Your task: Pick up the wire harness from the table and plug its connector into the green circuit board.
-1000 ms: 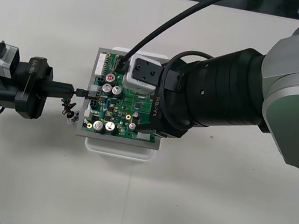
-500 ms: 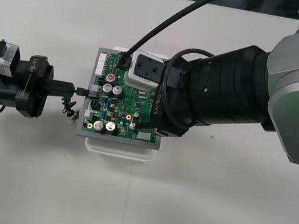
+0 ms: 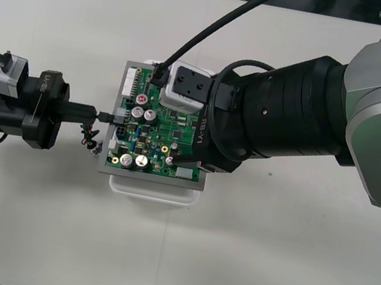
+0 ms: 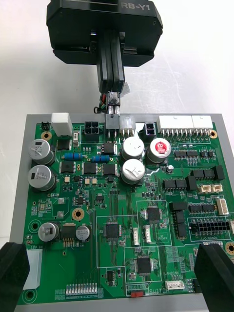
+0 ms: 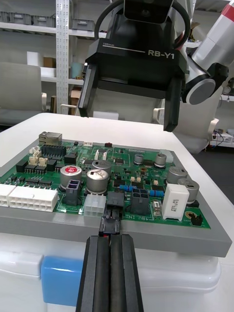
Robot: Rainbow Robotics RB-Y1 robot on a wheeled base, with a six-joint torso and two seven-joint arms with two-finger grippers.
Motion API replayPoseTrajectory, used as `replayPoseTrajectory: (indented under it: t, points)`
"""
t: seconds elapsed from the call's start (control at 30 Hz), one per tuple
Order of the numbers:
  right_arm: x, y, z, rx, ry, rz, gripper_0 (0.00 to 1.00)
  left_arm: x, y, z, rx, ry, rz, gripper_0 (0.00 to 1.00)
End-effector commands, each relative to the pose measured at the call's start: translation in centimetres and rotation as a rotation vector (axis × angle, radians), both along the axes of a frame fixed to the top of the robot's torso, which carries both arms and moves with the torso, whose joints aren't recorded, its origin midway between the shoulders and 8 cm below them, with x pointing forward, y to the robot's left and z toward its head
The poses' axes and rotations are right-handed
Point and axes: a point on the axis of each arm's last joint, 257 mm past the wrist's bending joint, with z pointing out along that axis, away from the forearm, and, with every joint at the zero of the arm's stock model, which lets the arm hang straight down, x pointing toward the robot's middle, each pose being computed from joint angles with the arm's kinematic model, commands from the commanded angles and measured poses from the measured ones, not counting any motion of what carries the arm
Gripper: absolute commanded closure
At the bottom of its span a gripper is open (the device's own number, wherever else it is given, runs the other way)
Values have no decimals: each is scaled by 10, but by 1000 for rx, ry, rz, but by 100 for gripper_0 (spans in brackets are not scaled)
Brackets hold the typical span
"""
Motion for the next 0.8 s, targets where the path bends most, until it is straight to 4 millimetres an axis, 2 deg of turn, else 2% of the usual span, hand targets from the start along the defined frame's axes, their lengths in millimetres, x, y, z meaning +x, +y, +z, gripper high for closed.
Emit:
replayPoseTrajectory:
  t: [0.03, 0.57, 0.8]
  points:
    - [1, 6, 22, 24, -49, 31, 0, -6, -18, 16, -10, -6, -73, 100]
    - [2, 5, 24, 28, -52, 27, 1, -6, -17, 18, -16, -6, -72, 100]
    - [2, 5, 24, 28, -51, 28, 1, -7, -6, 16, -2, -5, -56, 100]
